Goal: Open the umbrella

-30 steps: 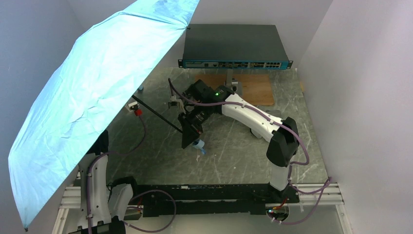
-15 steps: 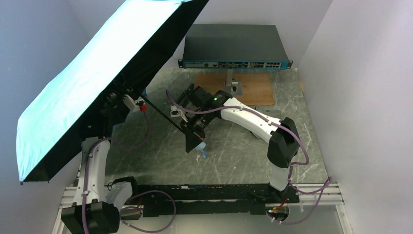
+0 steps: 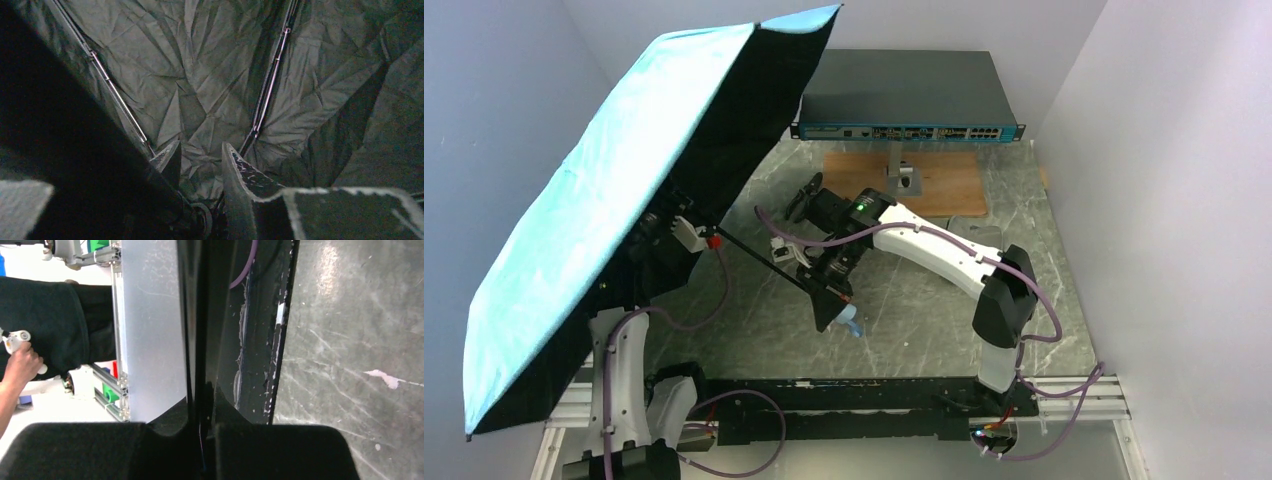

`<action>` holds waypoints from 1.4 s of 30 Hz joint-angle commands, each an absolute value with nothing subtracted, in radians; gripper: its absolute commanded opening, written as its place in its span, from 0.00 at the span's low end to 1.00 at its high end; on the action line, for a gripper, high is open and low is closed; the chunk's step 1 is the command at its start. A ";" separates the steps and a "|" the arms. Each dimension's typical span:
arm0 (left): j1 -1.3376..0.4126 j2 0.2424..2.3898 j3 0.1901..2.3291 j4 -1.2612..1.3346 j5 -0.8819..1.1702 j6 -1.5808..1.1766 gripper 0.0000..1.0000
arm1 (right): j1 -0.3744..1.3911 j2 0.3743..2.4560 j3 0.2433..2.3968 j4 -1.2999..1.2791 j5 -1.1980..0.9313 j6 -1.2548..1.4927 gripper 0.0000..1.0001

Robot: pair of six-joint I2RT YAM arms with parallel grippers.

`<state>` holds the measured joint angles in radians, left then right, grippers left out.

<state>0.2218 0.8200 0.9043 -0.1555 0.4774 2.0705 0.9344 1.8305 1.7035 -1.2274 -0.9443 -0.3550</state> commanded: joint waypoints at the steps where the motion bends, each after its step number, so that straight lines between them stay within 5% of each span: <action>1: 0.225 0.826 0.926 -0.189 0.506 2.226 0.37 | 0.954 1.783 1.737 -1.309 -0.954 -0.458 0.00; 7: 0.238 0.861 0.970 -0.184 0.450 2.167 0.14 | 0.953 1.766 1.709 -1.334 -0.918 -0.485 0.00; 11: 0.278 0.911 0.963 -0.015 0.368 2.142 0.11 | 0.953 1.755 1.678 -1.380 -0.869 -0.537 0.00; 20: 0.481 1.113 1.102 0.252 0.285 2.128 0.28 | 0.953 1.726 1.541 -1.464 -0.757 -0.627 0.00; 25: 0.525 1.159 1.145 0.299 0.316 2.111 0.25 | 0.953 1.716 1.502 -1.452 -0.742 -0.629 0.00; 33: 0.485 0.941 1.005 -0.069 0.659 2.225 0.30 | 0.952 1.801 1.728 -1.319 -0.850 -0.447 0.00; 42: 0.423 0.813 0.917 -0.336 0.785 2.291 0.42 | 0.950 1.802 1.795 -1.167 -0.907 -0.287 0.00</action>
<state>0.4271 0.8333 0.9409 -0.2062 0.7620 2.0705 0.9512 1.8145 1.7439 -1.1797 -0.8394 -0.2909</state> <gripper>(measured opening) 0.405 0.064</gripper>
